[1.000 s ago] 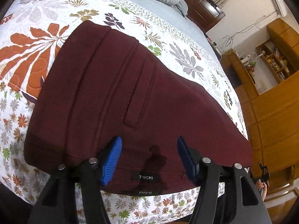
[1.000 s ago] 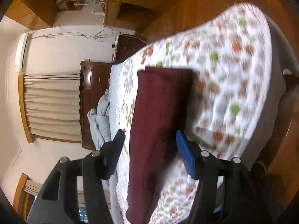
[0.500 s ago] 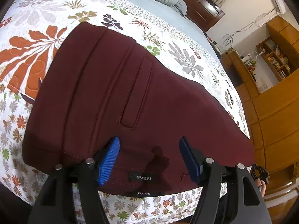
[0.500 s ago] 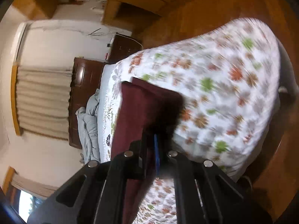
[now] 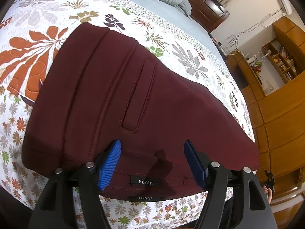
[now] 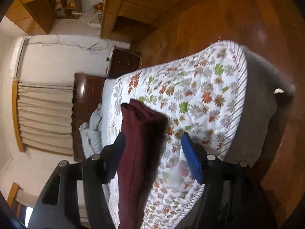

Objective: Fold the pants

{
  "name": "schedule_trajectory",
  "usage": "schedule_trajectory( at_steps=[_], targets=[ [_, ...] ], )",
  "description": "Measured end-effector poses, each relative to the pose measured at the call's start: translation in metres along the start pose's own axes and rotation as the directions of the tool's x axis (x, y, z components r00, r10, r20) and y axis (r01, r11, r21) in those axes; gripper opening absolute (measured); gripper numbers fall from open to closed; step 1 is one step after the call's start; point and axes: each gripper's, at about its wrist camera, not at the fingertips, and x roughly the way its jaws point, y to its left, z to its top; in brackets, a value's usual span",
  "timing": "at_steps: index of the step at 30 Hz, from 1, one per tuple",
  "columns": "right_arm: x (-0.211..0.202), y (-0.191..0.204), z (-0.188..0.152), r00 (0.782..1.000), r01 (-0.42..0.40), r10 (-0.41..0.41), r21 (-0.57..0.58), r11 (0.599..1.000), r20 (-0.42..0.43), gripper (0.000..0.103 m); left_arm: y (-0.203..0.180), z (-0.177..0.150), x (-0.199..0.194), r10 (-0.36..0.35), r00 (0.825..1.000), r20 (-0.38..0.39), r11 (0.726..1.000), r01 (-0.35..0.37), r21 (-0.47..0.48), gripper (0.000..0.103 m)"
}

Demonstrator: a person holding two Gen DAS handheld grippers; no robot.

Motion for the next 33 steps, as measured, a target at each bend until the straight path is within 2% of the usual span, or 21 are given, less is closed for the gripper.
schedule_trajectory(
  at_steps=[12,15,16,18,19,20,22,23,26,31,33],
  targets=[
    [0.041,0.008,0.007,0.991,-0.105,0.102,-0.027,0.994,-0.089,0.058,-0.004,0.002,0.003,0.012,1.0,-0.004,1.0,-0.012,0.0,0.075],
    [0.043,0.015,0.011,0.982,-0.169,0.163,-0.055,0.984,-0.092,0.058,-0.006,0.003,0.005,0.017,1.0,-0.005,1.0,-0.017,0.002,0.076],
    [0.044,0.012,0.011,0.984,-0.155,0.148,-0.06,0.986,-0.097,0.058,-0.006,0.003,0.006,0.017,1.0,-0.004,1.0,-0.017,0.001,0.077],
    [0.049,0.0,0.012,0.985,-0.139,0.134,-0.04,0.989,-0.111,0.041,-0.006,0.003,0.006,0.016,1.0,-0.003,1.0,-0.016,0.0,0.077],
    [0.048,-0.004,0.013,0.983,-0.148,0.143,-0.034,0.988,-0.114,0.041,-0.007,0.003,0.006,0.017,1.0,-0.002,1.0,-0.017,0.002,0.077],
    [0.047,-0.005,0.013,0.982,-0.157,0.152,-0.038,0.987,-0.114,0.042,-0.007,0.002,0.006,0.018,1.0,0.0,1.0,-0.018,0.002,0.077],
    [0.048,-0.002,0.012,0.981,-0.167,0.159,-0.062,0.984,-0.114,0.049,-0.008,0.002,0.007,0.02,1.0,0.003,1.0,-0.02,0.001,0.077],
    [0.05,0.001,0.013,0.978,-0.181,0.173,-0.068,0.981,-0.117,0.057,-0.008,0.002,0.007,0.022,1.0,0.003,1.0,-0.022,0.001,0.077],
    [0.055,0.008,0.017,0.971,-0.219,0.208,-0.091,0.971,-0.121,0.059,-0.009,0.003,0.008,0.026,1.0,0.0,1.0,-0.026,0.0,0.078],
    [0.055,0.002,0.017,0.97,-0.222,0.209,-0.11,0.969,-0.121,0.048,-0.009,0.002,0.009,0.029,1.0,0.005,1.0,-0.029,-0.002,0.078],
    [0.056,0.003,0.02,0.974,-0.202,0.188,-0.106,0.974,-0.129,0.023,-0.009,0.002,0.009,0.032,0.999,0.005,0.999,-0.032,0.001,0.078]
  ],
)
